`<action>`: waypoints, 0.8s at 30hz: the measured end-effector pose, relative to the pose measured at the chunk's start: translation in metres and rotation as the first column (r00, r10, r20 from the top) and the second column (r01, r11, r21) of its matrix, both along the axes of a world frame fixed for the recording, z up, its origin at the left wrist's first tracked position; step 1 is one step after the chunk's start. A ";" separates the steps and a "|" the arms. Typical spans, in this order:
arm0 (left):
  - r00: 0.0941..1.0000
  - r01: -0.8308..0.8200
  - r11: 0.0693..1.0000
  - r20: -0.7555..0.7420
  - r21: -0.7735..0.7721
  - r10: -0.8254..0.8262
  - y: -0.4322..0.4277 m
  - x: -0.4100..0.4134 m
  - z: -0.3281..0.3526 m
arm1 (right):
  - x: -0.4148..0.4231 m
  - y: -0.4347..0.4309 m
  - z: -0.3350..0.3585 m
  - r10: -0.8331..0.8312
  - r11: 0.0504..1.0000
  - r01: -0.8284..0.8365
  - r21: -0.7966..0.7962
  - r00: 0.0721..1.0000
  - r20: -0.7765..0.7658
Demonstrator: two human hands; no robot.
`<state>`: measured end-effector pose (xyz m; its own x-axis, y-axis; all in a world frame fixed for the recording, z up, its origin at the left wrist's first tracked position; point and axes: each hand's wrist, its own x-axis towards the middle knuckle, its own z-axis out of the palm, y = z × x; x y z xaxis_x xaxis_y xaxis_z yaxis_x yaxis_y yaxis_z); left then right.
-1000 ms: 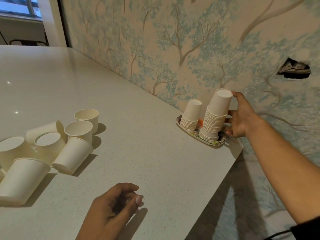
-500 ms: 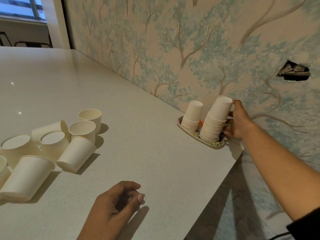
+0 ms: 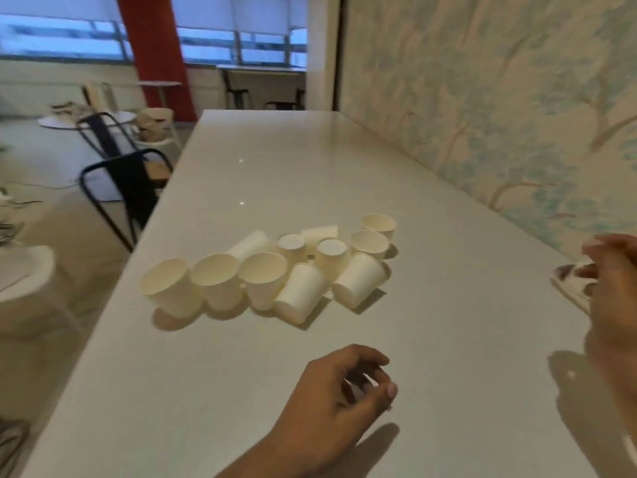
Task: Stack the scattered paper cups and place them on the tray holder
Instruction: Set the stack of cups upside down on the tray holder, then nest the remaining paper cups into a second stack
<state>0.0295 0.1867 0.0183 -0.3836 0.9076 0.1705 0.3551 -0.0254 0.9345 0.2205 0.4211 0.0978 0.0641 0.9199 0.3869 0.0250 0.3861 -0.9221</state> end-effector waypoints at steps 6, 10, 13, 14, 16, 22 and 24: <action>0.813 -0.508 0.776 -0.088 0.374 0.575 -0.075 -0.081 0.013 | -0.093 -0.097 -0.039 0.443 0.896 -0.434 -0.090 0.878 0.180; 0.601 -0.726 0.587 -0.084 0.358 0.795 -0.102 -0.152 0.006 | -0.130 -0.137 -0.042 0.588 0.806 -0.581 -0.115 0.761 0.276; 0.602 -0.762 0.624 -0.164 0.176 0.781 -0.110 -0.196 -0.005 | -0.152 -0.160 -0.038 0.607 0.758 -0.652 -0.036 0.683 0.406; 0.632 -0.749 0.652 -0.169 0.118 0.757 -0.110 -0.207 -0.009 | -0.159 -0.166 -0.035 0.594 0.750 -0.662 -0.014 0.664 0.454; 0.705 -0.696 0.717 -0.145 0.044 0.694 -0.106 -0.220 -0.016 | -0.174 -0.174 -0.031 0.568 0.733 -0.680 0.009 0.619 0.543; 0.786 -0.618 0.786 -0.061 -0.019 0.616 -0.080 -0.227 -0.021 | -0.239 -0.184 -0.033 0.384 0.680 -0.730 0.075 0.441 0.811; 0.781 -0.624 0.781 -0.007 -0.022 0.624 -0.071 -0.225 -0.021 | -0.258 -0.185 -0.035 0.297 0.682 -0.723 0.112 0.413 0.861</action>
